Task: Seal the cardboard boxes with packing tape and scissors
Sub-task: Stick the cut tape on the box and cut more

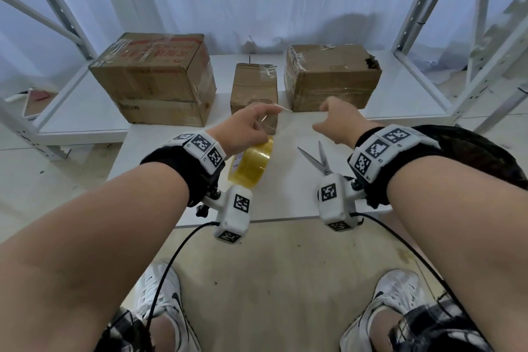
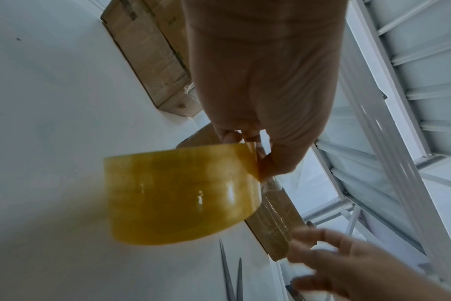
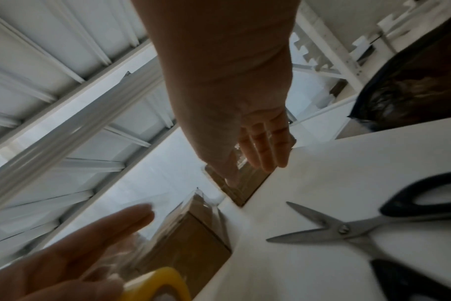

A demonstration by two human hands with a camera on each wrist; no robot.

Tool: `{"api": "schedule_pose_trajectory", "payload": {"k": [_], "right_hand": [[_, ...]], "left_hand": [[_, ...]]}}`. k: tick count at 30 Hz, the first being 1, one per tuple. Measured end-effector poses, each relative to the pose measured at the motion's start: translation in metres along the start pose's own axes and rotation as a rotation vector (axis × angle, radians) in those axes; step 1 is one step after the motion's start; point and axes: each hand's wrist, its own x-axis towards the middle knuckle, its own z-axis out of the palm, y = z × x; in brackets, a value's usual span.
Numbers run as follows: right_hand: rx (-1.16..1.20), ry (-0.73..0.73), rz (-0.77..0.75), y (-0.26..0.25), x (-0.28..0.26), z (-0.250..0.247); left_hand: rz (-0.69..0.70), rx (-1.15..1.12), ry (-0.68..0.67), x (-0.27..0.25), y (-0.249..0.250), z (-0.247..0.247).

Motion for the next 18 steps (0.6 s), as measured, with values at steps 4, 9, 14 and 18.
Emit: {"api": "schedule_pose_trajectory", "payload": {"k": [4, 9, 14, 18], "right_hand": [[-0.222, -0.158, 0.084, 0.016, -0.009, 0.017], [-0.279, -0.266, 0.228, 0.040, -0.022, 0.043], [-0.279, -0.330, 0.182, 0.031, -0.022, 0.041], [-0.258, -0.351, 0.136, 0.032, -0.024, 0.045]], "left_hand": [[-0.020, -0.069, 0.069, -0.006, -0.005, -0.007], [-0.012, -0.105, 0.136, -0.010, -0.008, -0.007], [0.023, -0.152, 0.196, -0.009, -0.011, -0.008], [0.012, -0.186, 0.205, -0.009, -0.014, -0.011]]}}
